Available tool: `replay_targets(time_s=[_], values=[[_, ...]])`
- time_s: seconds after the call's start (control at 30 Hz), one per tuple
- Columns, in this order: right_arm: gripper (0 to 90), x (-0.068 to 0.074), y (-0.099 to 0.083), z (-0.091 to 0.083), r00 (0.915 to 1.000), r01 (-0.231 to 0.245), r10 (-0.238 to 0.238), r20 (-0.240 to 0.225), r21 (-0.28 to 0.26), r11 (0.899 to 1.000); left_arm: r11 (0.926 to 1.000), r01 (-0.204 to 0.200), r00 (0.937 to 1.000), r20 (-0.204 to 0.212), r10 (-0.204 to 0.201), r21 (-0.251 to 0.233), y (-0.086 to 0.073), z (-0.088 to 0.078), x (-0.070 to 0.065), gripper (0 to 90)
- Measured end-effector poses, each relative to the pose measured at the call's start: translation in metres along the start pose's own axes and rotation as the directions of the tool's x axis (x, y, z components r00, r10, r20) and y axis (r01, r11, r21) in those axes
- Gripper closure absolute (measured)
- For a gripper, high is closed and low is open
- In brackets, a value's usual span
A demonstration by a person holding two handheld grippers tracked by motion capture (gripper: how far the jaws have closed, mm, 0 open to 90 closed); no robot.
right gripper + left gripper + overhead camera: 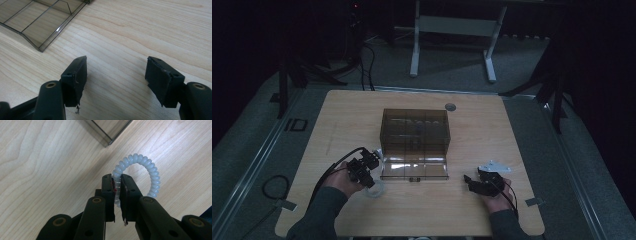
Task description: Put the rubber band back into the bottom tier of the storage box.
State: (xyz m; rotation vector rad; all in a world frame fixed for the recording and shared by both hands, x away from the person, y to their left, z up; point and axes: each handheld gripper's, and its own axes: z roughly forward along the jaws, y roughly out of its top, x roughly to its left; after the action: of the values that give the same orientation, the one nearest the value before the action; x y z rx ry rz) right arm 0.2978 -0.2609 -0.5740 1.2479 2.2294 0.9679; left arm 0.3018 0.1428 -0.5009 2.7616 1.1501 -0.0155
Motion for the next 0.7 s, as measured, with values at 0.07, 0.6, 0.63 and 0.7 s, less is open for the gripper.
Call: replay_targets(time_s=[0.07,0.6,0.63,0.7], values=[[33.7,0.000,0.000,0.000,1.0000,0.000,0.000,0.000,0.000,1.000,1.0000,0.000,1.0000,0.003,0.000,-0.002,0.001,-0.002,0.000,82.3],[33.7,0.000,0.000,0.000,1.0000,0.000,0.000,0.000,0.000,1.000,0.9985,-0.021,0.9997,-0.013,0.020,-0.050,0.014,-0.020,0.002,82.3],[33.7,0.000,0.000,0.000,1.0000,0.000,0.000,0.000,0.000,1.000,0.9985,-0.020,0.9997,-0.012,0.020,-0.050,0.015,-0.020,0.002,82.3],[33.7,0.000,0.000,0.000,1.0000,0.000,0.000,0.000,0.000,1.000,0.9983,-0.023,0.9996,-0.015,0.023,-0.054,0.017,-0.021,0.002,82.3]])
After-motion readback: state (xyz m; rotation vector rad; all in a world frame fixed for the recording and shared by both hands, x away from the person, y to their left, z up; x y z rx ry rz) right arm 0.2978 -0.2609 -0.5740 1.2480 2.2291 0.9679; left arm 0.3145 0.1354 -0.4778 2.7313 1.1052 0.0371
